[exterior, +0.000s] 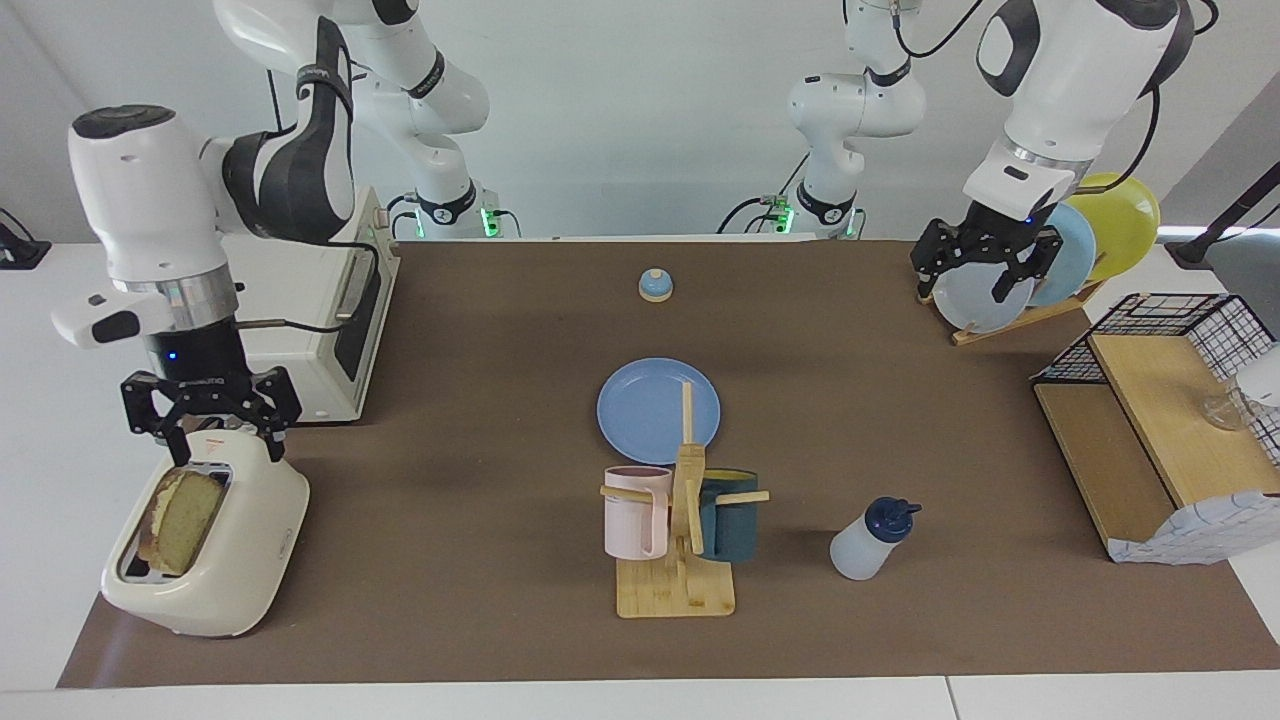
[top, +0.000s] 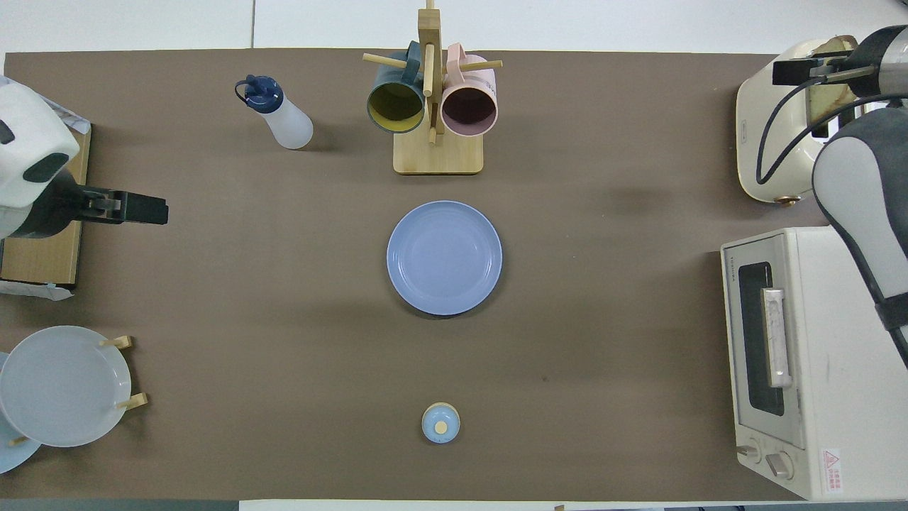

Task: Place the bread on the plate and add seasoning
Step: 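Reach the left gripper to the bottle while the right gripper grasps the bread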

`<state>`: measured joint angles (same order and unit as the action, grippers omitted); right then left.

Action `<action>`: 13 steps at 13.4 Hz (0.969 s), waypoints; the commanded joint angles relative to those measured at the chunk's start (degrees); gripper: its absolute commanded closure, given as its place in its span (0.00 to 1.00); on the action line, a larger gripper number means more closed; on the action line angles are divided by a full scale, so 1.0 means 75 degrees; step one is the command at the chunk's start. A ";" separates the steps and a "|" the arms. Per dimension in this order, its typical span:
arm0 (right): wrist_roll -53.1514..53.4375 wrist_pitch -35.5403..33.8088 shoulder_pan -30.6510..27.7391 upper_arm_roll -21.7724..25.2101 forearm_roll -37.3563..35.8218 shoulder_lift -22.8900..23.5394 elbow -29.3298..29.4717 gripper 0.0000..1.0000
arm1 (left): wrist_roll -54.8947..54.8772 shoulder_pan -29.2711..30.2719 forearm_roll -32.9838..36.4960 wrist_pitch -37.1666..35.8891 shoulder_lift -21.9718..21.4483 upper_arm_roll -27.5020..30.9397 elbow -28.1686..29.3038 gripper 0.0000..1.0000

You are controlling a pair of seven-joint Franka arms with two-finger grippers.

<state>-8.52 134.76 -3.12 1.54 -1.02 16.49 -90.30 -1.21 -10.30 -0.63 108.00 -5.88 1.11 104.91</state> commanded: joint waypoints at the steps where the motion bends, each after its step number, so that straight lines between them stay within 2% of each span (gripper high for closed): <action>1: -0.0189 0.0183 -0.0204 -0.0076 0.0030 0.0284 0.0333 0.00 | 0.0172 -0.0243 -0.0103 0.1416 -0.0866 0.0052 0.1571 0.00; 7: -0.0212 0.0407 -0.0778 -0.0076 0.1060 0.0437 0.0322 0.00 | 0.0524 -0.0841 -0.0092 0.4579 -0.0739 0.0063 0.3165 0.00; 9: -0.0189 0.0418 -0.0779 -0.0053 0.1038 0.0449 0.0216 0.00 | 0.0525 -0.0958 -0.0092 0.5564 -0.0331 0.0063 0.3413 0.00; 13: -0.0247 0.0430 -0.0943 -0.0041 0.0909 0.0542 0.0099 0.00 | 0.1015 -0.1228 -0.0103 0.8409 0.1156 0.0087 0.3636 0.00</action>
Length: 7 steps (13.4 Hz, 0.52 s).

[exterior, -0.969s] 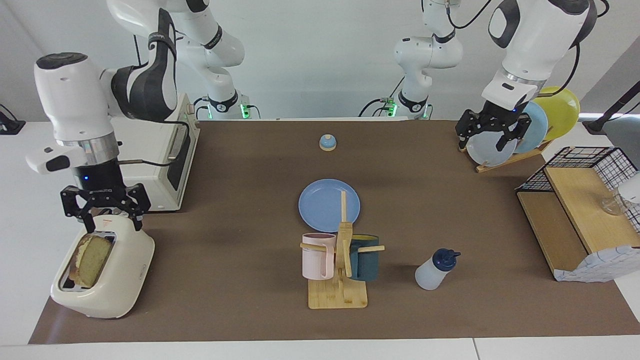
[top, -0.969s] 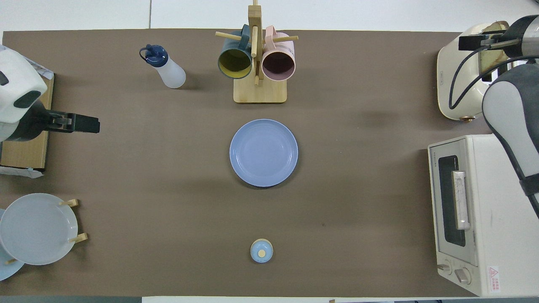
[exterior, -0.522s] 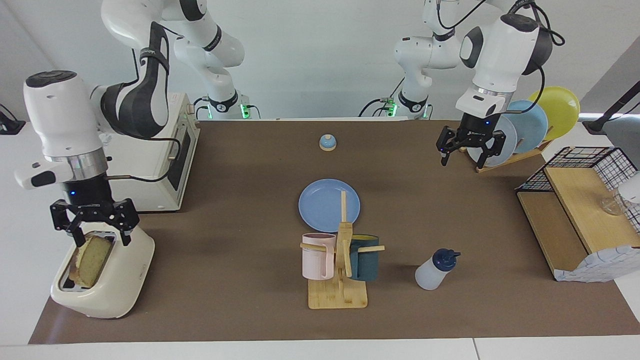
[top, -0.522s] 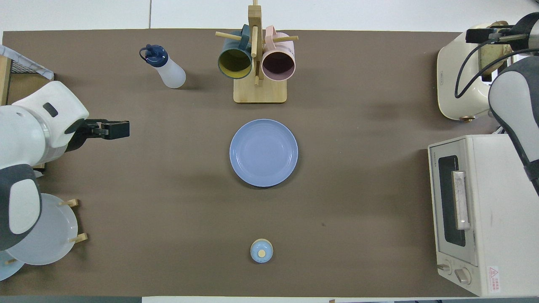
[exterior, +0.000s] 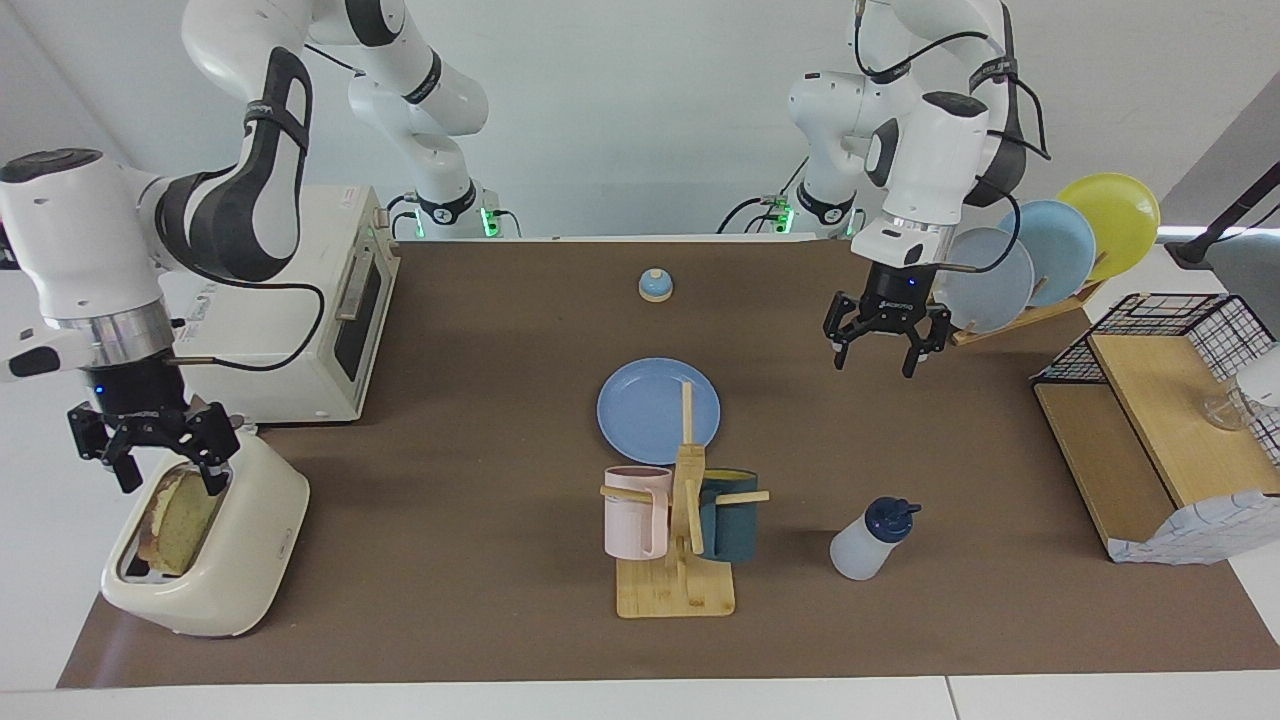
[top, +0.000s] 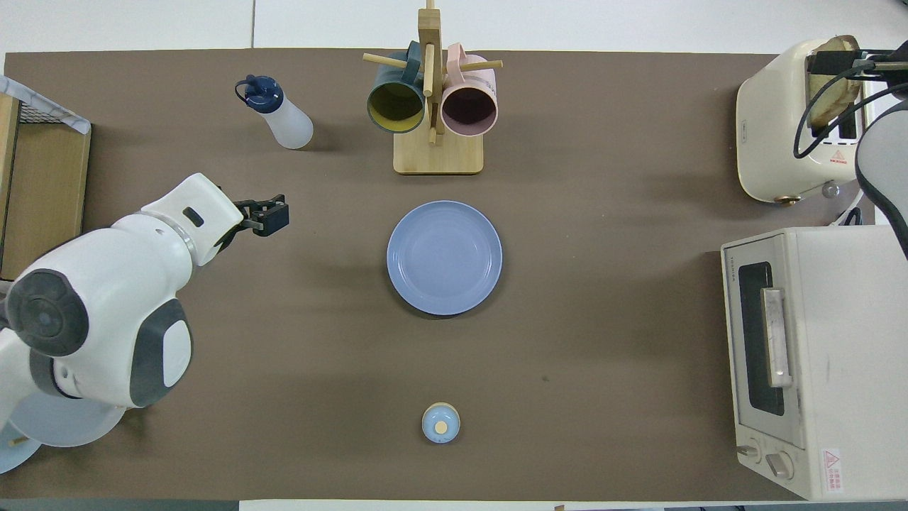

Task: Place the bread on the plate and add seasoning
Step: 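Reach the left gripper to the bottle while the right gripper grasps the bread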

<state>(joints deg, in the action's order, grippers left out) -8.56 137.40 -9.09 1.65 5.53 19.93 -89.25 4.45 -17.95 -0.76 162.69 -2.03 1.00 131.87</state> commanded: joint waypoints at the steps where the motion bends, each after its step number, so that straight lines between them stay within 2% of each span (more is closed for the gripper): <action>1: -0.0311 0.0137 -0.0148 -0.0056 0.0024 0.0120 -0.0042 0.05 | 0.0274 -0.0186 -0.0098 0.1785 0.0993 0.0124 0.0054 0.00; 4: -0.0675 0.0173 -0.0195 -0.0045 -0.0035 0.0097 -0.0182 0.39 | 0.0286 -0.0150 -0.0308 0.3263 0.1895 0.0159 -0.0005 0.00; 5: -0.0745 0.0138 -0.0206 -0.0045 -0.0046 0.0085 -0.0206 0.53 | 0.0286 -0.0162 -0.0460 0.3906 0.2317 0.0171 -0.0028 0.00; 6: -0.0862 0.0091 -0.0218 -0.0045 -0.0163 0.0085 -0.0194 0.69 | 0.0274 -0.0197 -0.0519 0.4435 0.2762 0.0217 -0.0133 0.00; 7: -0.0967 0.0056 -0.0230 -0.0045 -0.0291 0.0073 -0.0183 0.96 | 0.0263 -0.0290 -0.0729 0.4881 0.3195 0.0322 -0.0343 0.00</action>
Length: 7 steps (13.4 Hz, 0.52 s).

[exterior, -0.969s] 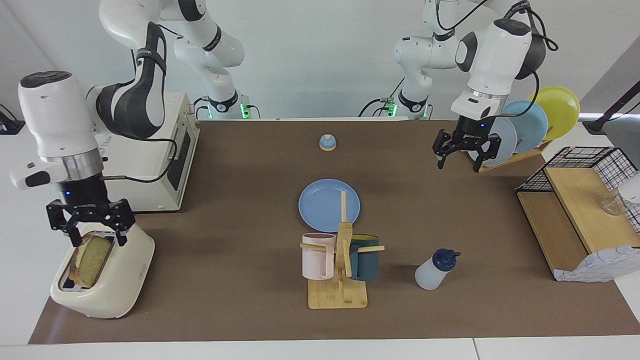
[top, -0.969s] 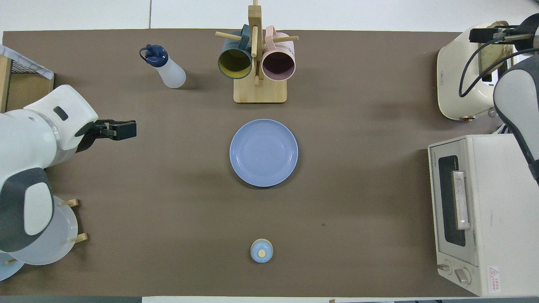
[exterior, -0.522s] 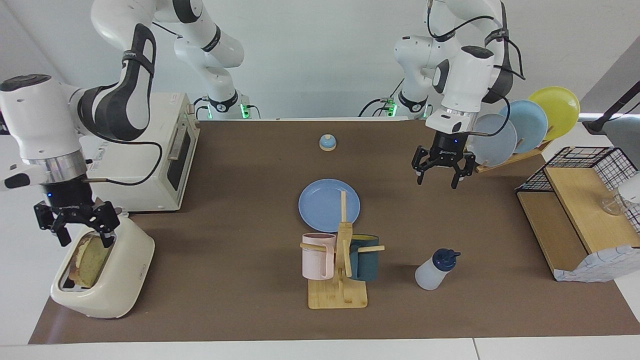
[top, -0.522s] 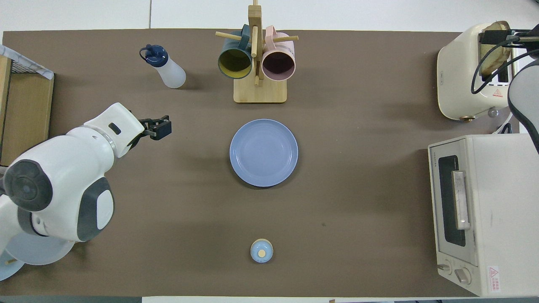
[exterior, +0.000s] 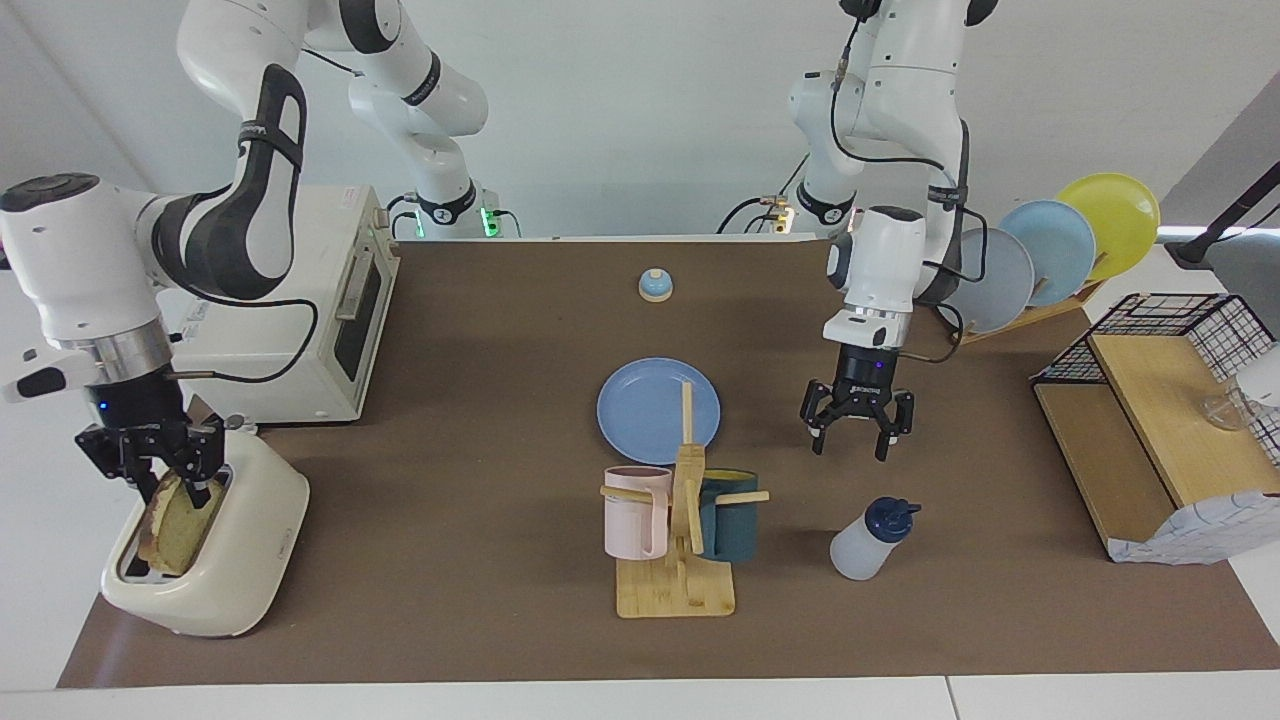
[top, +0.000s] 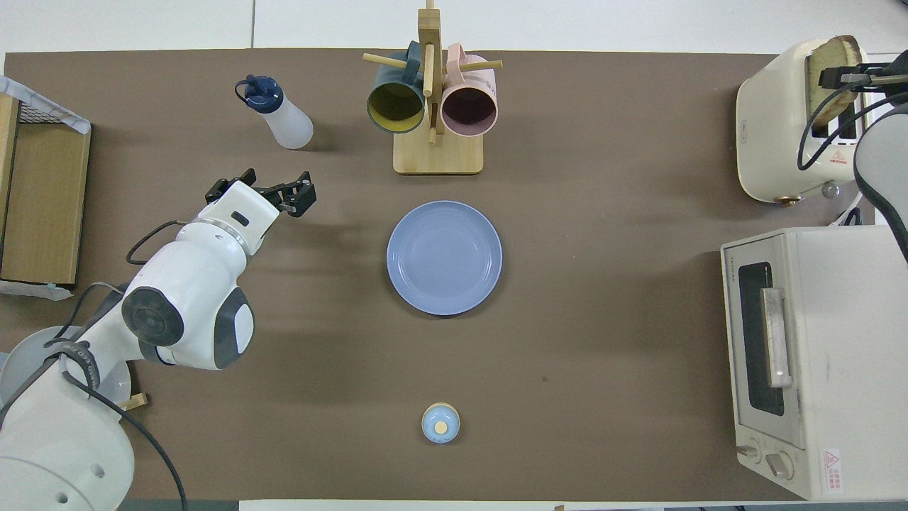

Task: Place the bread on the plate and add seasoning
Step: 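Reach the left gripper to the bottle while the right gripper grasps the bread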

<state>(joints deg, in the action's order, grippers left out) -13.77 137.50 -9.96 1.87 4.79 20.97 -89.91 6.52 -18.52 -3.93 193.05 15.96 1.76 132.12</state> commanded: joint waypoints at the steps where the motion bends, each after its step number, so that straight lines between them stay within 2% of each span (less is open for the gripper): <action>1: -0.0296 0.0030 -0.0101 -0.0073 -0.0309 -0.0065 -0.0071 1.00 | -0.0014 -0.0551 -0.0564 0.0966 0.1081 0.0454 -0.0574 0.00; 5: -0.0296 -0.0331 0.0004 -0.0073 -0.1104 -0.0112 0.0162 1.00 | -0.0014 -0.2461 -0.1654 0.0967 0.2159 0.2327 -0.1710 0.00; 7: -0.0296 -0.1067 0.0062 -0.0155 -0.1609 -0.0182 0.0478 1.00 | -0.0037 -0.2477 -0.1633 0.0944 0.2337 0.2413 -0.2133 0.00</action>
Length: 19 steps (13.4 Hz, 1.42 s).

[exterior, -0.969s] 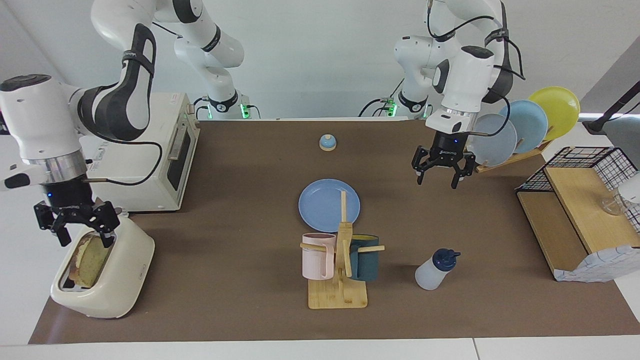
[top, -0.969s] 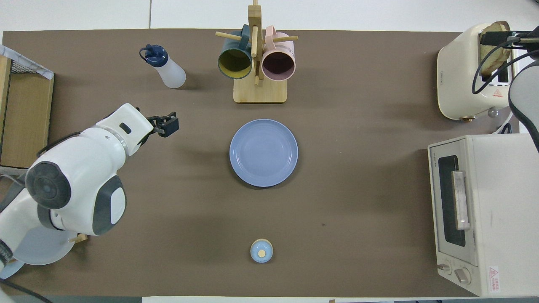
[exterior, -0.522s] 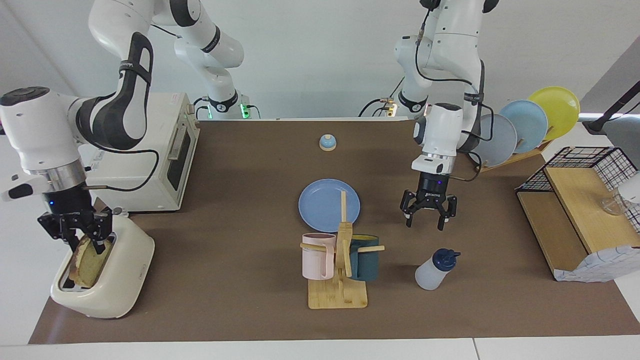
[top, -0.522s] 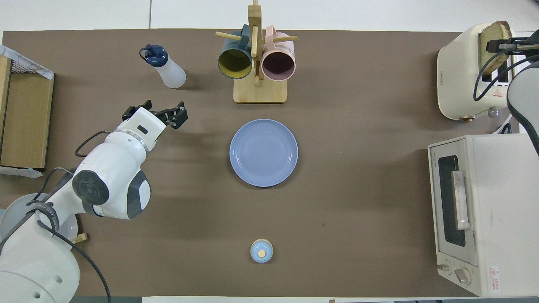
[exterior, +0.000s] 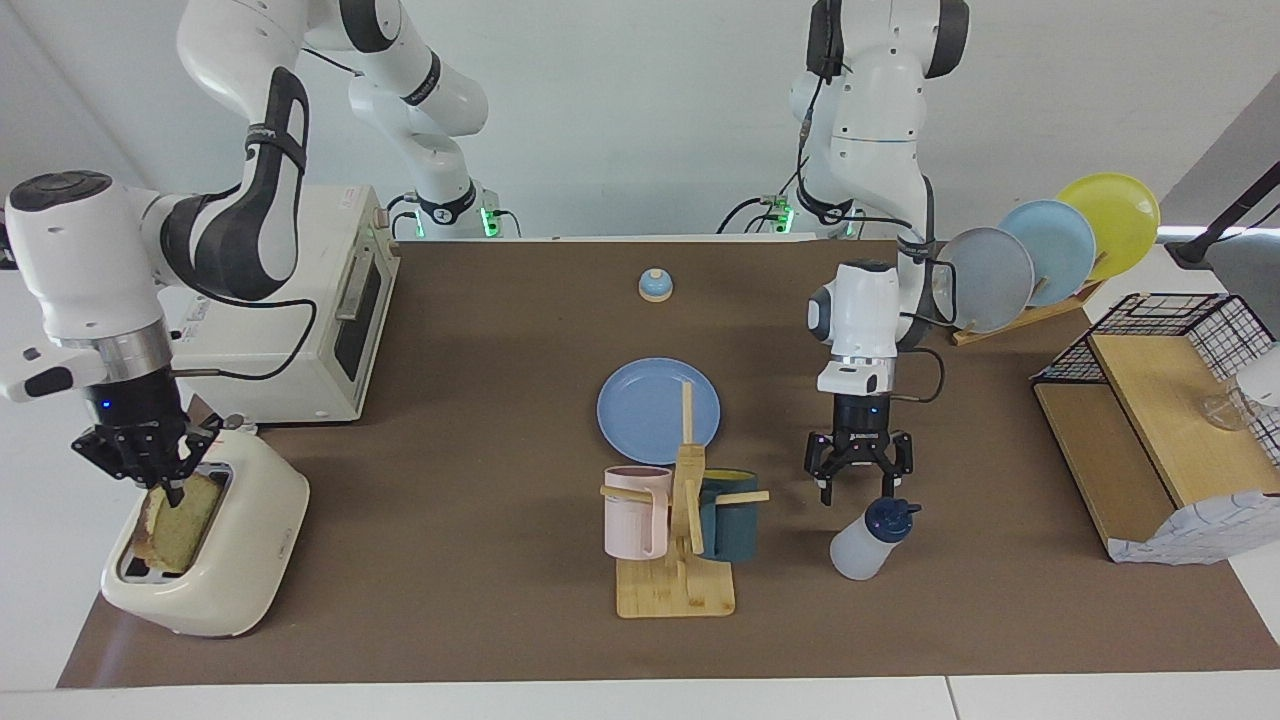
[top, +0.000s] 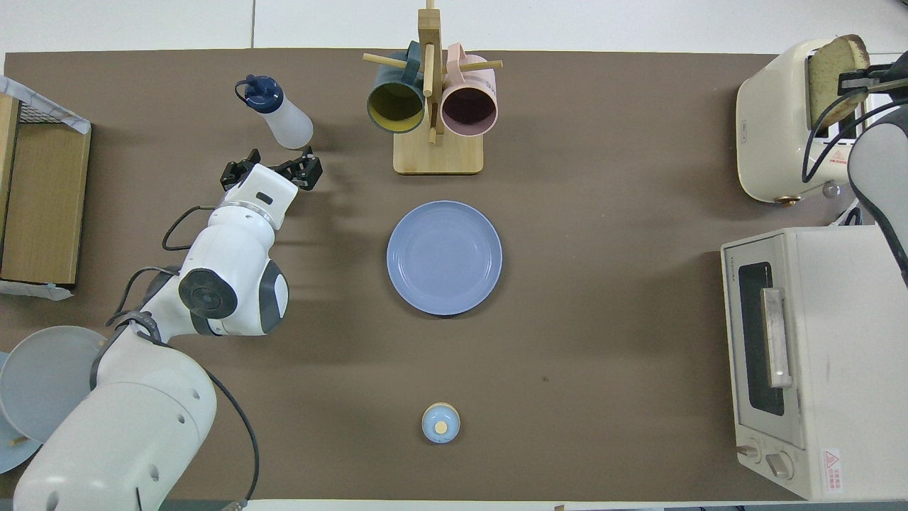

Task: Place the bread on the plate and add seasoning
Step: 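Reach the left gripper to the bottle while the right gripper grasps the bread, then place the bread on the plate with the right gripper while the left grasps the bottle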

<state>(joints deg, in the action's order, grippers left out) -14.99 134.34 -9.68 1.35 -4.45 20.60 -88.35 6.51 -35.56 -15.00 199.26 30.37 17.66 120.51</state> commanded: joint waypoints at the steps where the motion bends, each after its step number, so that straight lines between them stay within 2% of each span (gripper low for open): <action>1: -0.0134 -0.1230 0.0269 -0.0121 -0.0415 -0.0320 0.0481 1.00 | -0.0083 -0.0192 -0.0122 0.0035 0.0485 0.0317 -0.0692 0.00; 4: -0.0088 -0.2592 0.1229 -0.0133 -0.1069 -0.0800 0.0893 1.00 | -0.0130 -0.0169 -0.0051 -0.0305 0.0555 0.0340 -0.0973 0.00; 7: 0.0740 -0.3402 0.2366 -0.0192 -0.1001 -0.1165 0.0858 1.00 | -0.0142 -0.0052 0.0160 -0.0446 0.0649 0.0364 -0.1079 0.00; 10: 0.1913 -0.3346 0.3409 -0.0367 -0.0908 -0.1387 0.0439 1.00 | -0.0130 0.0065 0.0265 -0.0621 0.0755 0.0387 -0.1313 0.00; 11: 0.2520 -0.3253 0.3586 -0.0379 -0.0408 -0.1574 0.0065 1.00 | -0.0130 0.0124 0.0358 -0.0843 0.0766 0.0387 -0.1453 0.00; 13: 0.3972 -0.2169 0.4007 -0.0391 0.1009 -0.1972 -0.1140 1.00 | -0.0118 0.0113 0.0394 -0.0903 0.0790 0.0387 -0.1478 0.00; 15: 0.4983 -0.0809 0.4757 -0.0391 0.1108 -0.2103 -0.2277 1.00 | -0.0130 0.0112 0.0406 -0.0950 0.0802 0.0387 -0.1513 0.00; 17: 0.5803 0.0445 0.5471 -0.0391 0.1190 -0.1928 -0.2785 1.00 | -0.0118 0.0112 0.0488 -0.0974 0.0930 0.0387 -0.1571 0.00; 19: 0.6450 0.0884 0.5965 -0.0391 0.1190 -0.1693 -0.2857 1.00 | -0.0118 0.0112 0.0500 -0.1055 0.0942 0.0376 -0.1642 0.00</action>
<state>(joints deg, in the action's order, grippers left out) 30.32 137.92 33.07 -1.84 3.31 8.48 -107.53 5.67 -34.83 -12.20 192.68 36.02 20.12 110.43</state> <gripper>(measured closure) 0.921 0.000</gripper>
